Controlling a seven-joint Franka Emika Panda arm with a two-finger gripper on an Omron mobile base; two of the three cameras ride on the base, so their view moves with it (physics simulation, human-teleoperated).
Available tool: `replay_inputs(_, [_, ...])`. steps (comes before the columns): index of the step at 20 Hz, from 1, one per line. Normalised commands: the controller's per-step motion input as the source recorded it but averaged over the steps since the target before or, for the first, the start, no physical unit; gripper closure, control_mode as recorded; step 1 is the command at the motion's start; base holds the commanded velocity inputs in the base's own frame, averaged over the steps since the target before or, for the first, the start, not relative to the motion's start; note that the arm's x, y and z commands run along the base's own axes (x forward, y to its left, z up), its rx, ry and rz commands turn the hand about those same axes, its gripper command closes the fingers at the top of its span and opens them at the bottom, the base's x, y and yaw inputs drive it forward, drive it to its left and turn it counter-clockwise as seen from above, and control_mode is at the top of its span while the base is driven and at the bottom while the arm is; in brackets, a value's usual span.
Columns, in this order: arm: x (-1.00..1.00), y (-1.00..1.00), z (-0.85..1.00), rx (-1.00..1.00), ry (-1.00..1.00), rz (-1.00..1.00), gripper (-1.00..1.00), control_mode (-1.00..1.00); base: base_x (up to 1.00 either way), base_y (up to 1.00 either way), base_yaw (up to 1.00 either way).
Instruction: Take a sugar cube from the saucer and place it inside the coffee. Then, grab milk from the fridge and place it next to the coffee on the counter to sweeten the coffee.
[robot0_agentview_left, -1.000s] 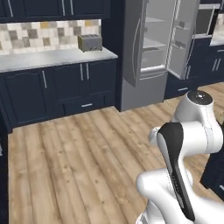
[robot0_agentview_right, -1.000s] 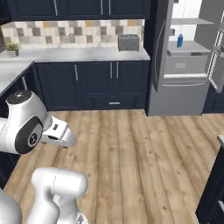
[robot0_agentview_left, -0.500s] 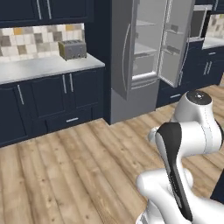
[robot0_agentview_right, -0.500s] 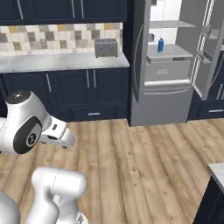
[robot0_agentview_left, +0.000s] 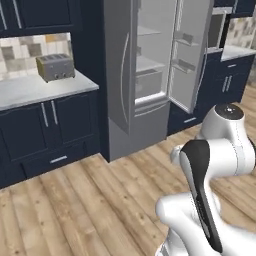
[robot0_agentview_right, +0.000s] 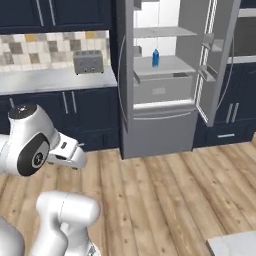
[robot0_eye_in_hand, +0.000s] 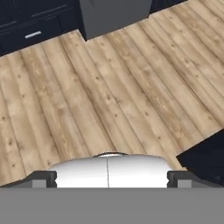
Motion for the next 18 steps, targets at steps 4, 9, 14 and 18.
replay_inputs(4, [0.0, 0.0, 0.0, 0.0, 0.0, 0.0, -1.0, 1.0, 1.0, -0.31, -0.19])
replay_inputs(9, [0.0, 0.0, 0.0, 0.0, 0.0, 0.0, -1.0, 1.0, 1.0, -0.35, -0.16])
replay_inputs(14, [0.0, 0.0, 0.0, 0.0, 0.0, 0.0, -1.0, 1.0, 1.0, -0.56, 0.03])
replay_inputs(18, [0.0, 0.0, 0.0, 0.0, 0.0, 0.0, -1.0, 1.0, 1.0, -0.56, 0.28])
